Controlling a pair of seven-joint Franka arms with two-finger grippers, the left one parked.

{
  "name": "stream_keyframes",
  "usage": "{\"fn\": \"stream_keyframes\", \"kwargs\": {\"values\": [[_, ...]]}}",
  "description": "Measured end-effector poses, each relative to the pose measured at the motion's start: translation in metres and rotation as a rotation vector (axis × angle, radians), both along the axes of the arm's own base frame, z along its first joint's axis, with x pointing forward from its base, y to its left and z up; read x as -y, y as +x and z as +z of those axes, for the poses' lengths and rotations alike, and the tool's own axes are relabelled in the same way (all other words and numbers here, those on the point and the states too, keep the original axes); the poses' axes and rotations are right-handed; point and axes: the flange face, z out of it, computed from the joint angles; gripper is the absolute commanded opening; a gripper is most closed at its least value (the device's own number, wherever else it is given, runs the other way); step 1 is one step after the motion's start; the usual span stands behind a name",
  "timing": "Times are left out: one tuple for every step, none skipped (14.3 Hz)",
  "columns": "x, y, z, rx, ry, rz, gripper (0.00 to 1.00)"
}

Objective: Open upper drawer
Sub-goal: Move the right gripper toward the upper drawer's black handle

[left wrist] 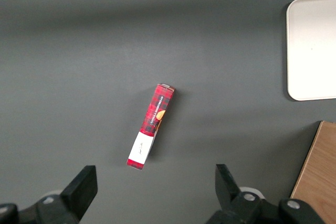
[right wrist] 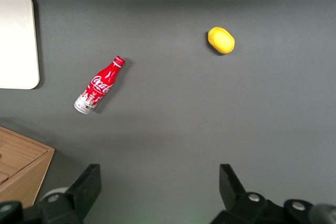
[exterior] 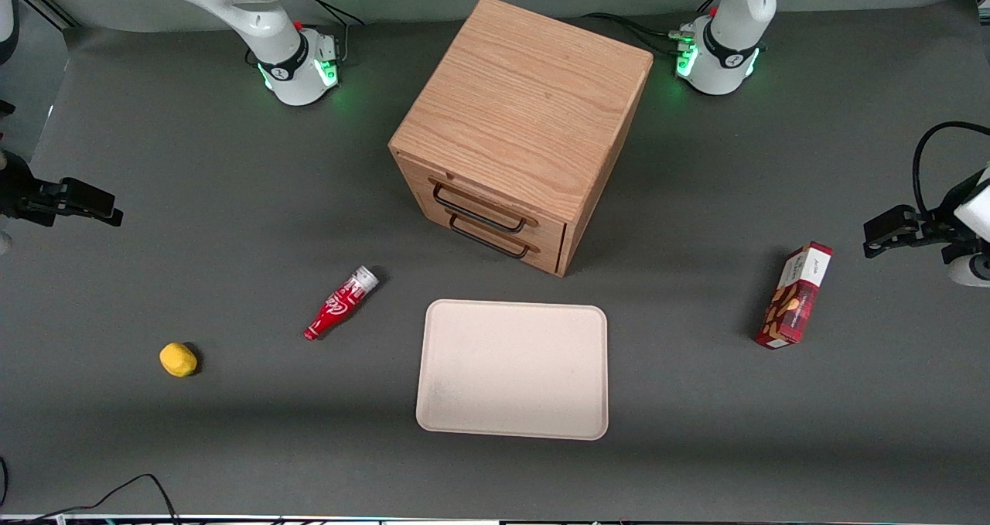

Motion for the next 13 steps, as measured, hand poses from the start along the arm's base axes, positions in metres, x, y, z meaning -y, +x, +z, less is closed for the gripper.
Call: {"fn": "stream_keyframes", "kwargs": {"values": [[0.0,0.0,0.0,0.0,0.0,-0.001,1.0],[0.0,0.0,0.0,0.0,0.0,-0.004,1.0],[0.0,0.0,-0.001,-0.001,0.0,-0.004,1.0],[0.0,0.001,-0.001,-0.001,0.0,-0.004,1.0],[-0.001,0.002,0.0,0.001,0.0,-0.002,1.0],[-0.005,0.003,0.001,0.003,0.0,0.005,1.0],[-0.012,0.003,0.001,0.002,0.001,0.017,1.0],[-0.023,0.003,0.001,-0.002,0.002,0.036,1.0],[-0.04,0.003,0.001,-0.007,0.002,0.064,1.0],[-0.06,0.002,0.0,-0.011,0.002,0.097,1.0],[-0.082,0.0,0.0,-0.014,0.002,0.136,1.0],[-0.106,-0.003,-0.001,-0.017,0.002,0.177,1.0],[-0.132,-0.008,-0.002,-0.025,0.004,0.222,1.0]]}}
